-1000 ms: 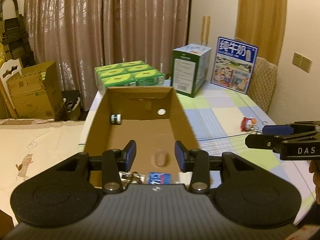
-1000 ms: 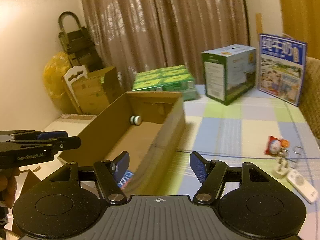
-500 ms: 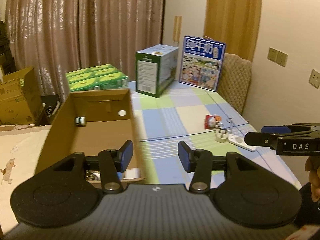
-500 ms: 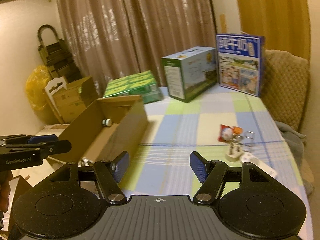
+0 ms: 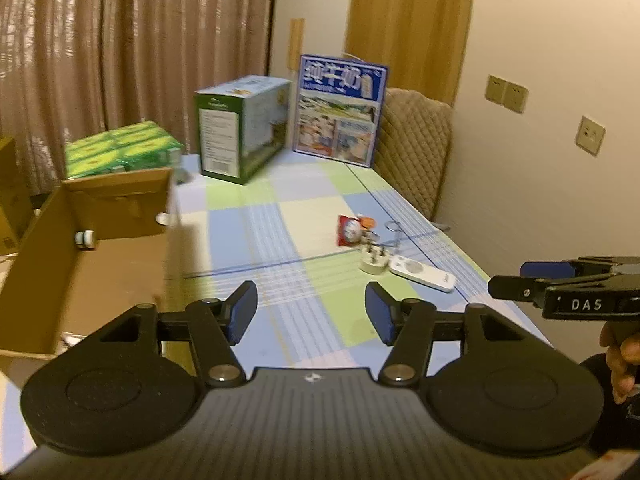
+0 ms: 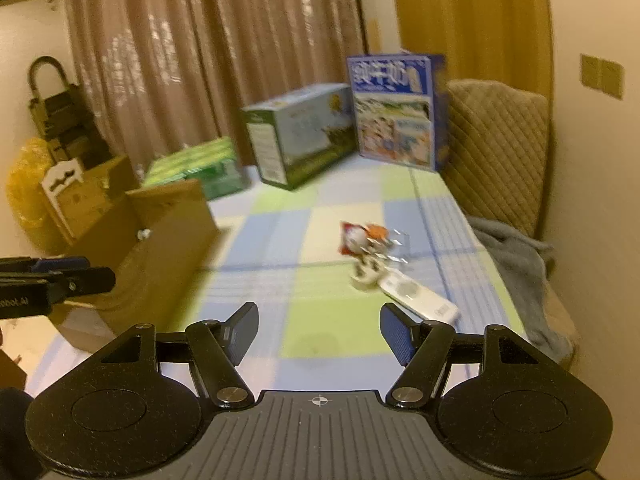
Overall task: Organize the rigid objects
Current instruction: 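Withdraw both grippers from the box back over the table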
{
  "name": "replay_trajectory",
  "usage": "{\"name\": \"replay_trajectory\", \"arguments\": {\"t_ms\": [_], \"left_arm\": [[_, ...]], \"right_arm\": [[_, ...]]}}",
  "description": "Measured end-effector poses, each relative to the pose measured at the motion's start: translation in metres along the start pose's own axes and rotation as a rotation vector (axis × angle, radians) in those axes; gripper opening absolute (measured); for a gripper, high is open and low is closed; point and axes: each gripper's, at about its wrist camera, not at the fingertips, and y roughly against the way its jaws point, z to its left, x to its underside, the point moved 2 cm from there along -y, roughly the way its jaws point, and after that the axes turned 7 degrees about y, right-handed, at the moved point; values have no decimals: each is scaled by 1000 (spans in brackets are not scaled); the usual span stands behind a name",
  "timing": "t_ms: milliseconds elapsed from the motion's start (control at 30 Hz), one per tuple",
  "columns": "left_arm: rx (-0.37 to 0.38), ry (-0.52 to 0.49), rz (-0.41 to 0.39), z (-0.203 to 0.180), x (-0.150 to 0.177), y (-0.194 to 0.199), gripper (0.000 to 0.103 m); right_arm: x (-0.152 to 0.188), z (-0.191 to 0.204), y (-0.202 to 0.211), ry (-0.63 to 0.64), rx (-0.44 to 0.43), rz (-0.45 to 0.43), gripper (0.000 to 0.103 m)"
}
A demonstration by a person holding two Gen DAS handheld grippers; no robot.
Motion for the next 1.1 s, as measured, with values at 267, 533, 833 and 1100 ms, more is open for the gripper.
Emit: {"name": "replay_trajectory", "arguments": {"t_ms": [267, 533, 833, 1100], "left_arm": [[41, -35, 52, -28, 13, -45, 58], [68, -70, 99, -46, 28, -101, 58], [77, -89, 134, -40, 35, -174, 58], [76, -77, 161, -26, 36, -217, 58]], "right_arm": [[19, -44, -11, -41, 54, 42, 64], [24, -82, -44, 5, 79, 88, 64], [8, -102, -123, 106, 20, 156, 64], [17, -115, -196, 240, 7, 182, 64]]}}
